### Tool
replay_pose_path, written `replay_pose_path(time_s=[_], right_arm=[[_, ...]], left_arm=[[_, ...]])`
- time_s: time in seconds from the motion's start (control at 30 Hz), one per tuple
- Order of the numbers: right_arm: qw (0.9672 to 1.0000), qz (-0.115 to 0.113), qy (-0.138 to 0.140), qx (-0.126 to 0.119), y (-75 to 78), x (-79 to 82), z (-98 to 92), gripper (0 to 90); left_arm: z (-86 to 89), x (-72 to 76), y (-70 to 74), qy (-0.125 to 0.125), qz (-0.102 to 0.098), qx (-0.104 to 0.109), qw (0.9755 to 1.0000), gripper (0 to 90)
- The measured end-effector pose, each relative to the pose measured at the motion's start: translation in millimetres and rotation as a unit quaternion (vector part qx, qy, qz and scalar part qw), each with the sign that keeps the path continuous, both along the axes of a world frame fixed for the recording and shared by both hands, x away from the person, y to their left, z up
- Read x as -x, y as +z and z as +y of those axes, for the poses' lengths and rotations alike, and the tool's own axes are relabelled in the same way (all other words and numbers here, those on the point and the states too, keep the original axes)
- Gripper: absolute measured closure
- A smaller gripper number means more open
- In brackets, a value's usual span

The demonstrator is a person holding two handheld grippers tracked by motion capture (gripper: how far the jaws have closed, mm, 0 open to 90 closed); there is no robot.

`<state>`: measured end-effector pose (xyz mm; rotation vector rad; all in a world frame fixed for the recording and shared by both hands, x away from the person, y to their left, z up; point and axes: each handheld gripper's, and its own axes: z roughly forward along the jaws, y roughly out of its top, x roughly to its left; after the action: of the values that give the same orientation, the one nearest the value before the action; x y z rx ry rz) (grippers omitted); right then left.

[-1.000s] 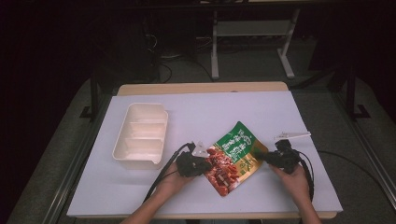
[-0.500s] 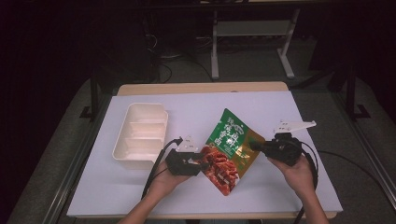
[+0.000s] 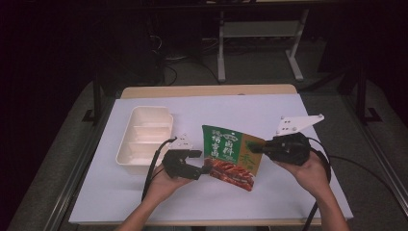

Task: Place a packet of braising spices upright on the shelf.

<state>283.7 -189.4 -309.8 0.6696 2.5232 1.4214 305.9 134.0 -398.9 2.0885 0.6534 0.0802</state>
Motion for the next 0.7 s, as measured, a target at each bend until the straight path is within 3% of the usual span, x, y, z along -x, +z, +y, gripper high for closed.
replay_pose_path(time_s=[0.1,0.27,0.33,0.43,0.5,0.57,0.63,0.7], right_arm=[[1.0000,0.004,0.006,-0.005,-1.0,-1.8,0.0,89.9],[0.9989,0.016,0.032,-0.032,-5.7,-6.4,-3.3,89.8],[0.9983,0.018,0.042,-0.036,-5.5,-7.2,-2.9,89.8],[0.9975,0.019,0.055,-0.041,-4.8,-8.1,-2.5,89.8],[0.9969,0.024,0.060,-0.044,-5.4,-9.0,-2.2,89.8],[0.9965,0.027,0.062,-0.049,-6.2,-11.3,-1.8,89.8],[0.9966,0.026,0.061,-0.050,-6.6,-12.1,-1.9,89.8],[0.9969,0.026,0.053,-0.052,-7.9,-13.0,-3.4,89.6]], left_arm=[[-2.9,-2.4,-2.8,-0.018,0.007,0.010,0.9998,33.2],[-8.9,-5.8,-7.8,-0.026,-0.001,-0.003,0.9997,45.6],[-6.6,-10.7,-9.0,-0.024,0.010,0.006,0.9996,49.9],[-4.7,-16.3,-10.2,-0.016,0.026,0.018,0.9994,46.9],[-6.6,-17.2,-10.6,-0.021,0.028,0.021,0.9992,47.0],[-11.1,-18.1,-10.8,-0.043,0.042,0.039,0.9974,52.6],[-12.2,-18.1,-10.0,-0.046,0.041,0.035,0.9975,53.6],[-12.6,-17.2,-8.4,-0.046,0.028,0.024,0.9983,63.7]])
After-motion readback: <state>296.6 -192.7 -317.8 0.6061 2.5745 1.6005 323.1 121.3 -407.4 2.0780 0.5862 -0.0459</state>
